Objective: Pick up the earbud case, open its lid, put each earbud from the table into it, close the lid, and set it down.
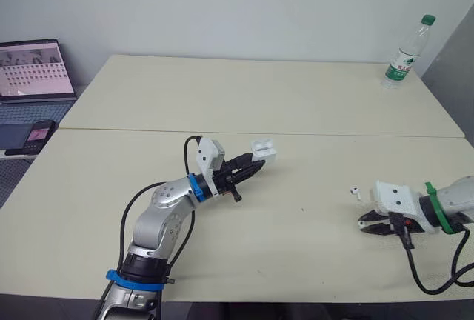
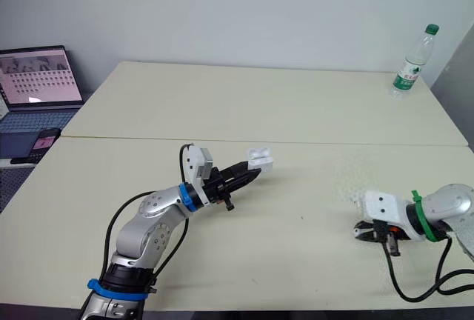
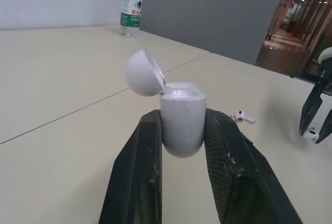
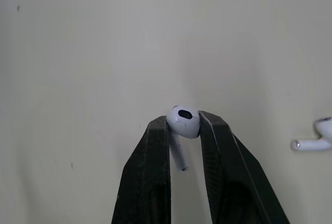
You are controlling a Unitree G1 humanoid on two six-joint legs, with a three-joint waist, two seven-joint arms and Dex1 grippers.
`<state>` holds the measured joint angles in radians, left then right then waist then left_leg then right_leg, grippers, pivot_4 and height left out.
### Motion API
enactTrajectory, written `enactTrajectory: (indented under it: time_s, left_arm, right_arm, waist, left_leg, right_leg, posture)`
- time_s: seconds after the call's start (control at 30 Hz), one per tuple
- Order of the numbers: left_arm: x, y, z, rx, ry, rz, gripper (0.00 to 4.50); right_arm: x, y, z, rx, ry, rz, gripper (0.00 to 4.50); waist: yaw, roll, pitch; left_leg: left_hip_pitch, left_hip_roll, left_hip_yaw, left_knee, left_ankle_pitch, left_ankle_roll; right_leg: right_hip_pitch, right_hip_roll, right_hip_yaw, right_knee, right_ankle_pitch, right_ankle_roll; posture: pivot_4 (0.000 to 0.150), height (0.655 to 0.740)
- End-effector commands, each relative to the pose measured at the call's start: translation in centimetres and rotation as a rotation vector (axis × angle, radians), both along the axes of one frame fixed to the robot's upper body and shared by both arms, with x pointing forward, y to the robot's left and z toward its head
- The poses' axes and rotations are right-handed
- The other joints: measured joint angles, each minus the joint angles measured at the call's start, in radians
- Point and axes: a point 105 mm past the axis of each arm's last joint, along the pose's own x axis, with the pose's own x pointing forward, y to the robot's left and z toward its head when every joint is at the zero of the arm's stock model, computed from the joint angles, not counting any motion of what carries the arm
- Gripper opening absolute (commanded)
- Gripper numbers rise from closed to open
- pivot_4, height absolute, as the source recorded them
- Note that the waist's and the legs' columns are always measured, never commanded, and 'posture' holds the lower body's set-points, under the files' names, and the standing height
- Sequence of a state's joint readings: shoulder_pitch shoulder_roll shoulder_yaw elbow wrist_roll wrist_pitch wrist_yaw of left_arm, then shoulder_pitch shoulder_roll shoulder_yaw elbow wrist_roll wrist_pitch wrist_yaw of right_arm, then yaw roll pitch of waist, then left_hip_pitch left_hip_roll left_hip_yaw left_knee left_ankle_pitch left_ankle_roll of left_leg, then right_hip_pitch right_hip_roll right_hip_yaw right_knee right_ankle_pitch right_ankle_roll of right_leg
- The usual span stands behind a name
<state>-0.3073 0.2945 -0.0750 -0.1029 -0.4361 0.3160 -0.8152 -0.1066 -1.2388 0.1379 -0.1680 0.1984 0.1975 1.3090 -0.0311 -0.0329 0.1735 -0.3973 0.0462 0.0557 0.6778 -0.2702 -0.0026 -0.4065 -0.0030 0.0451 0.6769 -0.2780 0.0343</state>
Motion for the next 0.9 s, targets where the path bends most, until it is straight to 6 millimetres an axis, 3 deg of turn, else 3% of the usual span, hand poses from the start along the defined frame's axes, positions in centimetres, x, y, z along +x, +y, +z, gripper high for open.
enactTrajectory:
  time_s: [0.03, 0.27, 0.3, 0.47, 0.9]
  left_arm:
    - [-0.3, -0.1, 1.1, 0.001, -0.054, -0.002, 0.79]
    - [-0.7, -0.1, 1.1, 0.011, -0.060, 0.009, 0.79]
    - [-0.7, 0.0, 1.1, 0.011, -0.059, 0.010, 0.79]
    - [-0.8, 0.0, 1.1, 0.014, -0.059, 0.011, 0.79]
    - [-0.6, -0.3, 0.9, 0.016, -0.054, 0.004, 0.79]
  right_arm:
    - [0.4, -1.1, 0.1, -0.086, -0.025, 0.099, 0.43]
    - [1.0, -2.3, -1.0, -0.173, 0.012, 0.105, 0.43]
    - [1.0, -2.4, -1.0, -0.183, 0.019, 0.090, 1.17]
    - [0.8, -2.8, -1.2, -0.226, 0.028, 0.007, 2.84]
    - [0.5, -2.4, -0.8, -0.343, 0.029, -0.469, 2.84]
  waist:
    - [0.000, 0.000, 0.000]
    - [0.003, 0.000, 0.000]
    - [0.003, 0.000, 0.000]
    - [0.003, -0.001, 0.000]
    - [0.004, -0.001, -0.001]
  left_leg:
    - [0.000, 0.000, 0.000, 0.000, 0.000, 0.000]
    - [-0.001, -0.001, 0.000, 0.000, 0.000, 0.000]
    - [0.000, -0.001, 0.000, 0.000, 0.000, 0.000]
    - [0.000, -0.001, 0.000, 0.001, 0.000, 0.000]
    - [0.001, -0.001, 0.000, 0.002, 0.000, -0.001]
  right_leg:
    - [0.000, 0.000, 0.000, 0.000, 0.000, 0.000]
    - [0.000, -0.001, 0.001, 0.000, 0.003, -0.005]
    - [0.000, -0.001, 0.001, 0.000, 0.003, -0.005]
    - [0.001, -0.003, 0.001, 0.000, 0.003, -0.005]
    - [0.001, -0.008, 0.000, 0.001, 0.003, -0.004]
  posture:
    - [0.150, 0.7362]
    - [0.150, 0.7362]
    - [0.150, 0.7362]
    - [0.150, 0.7362]
    - [0.150, 0.7362]
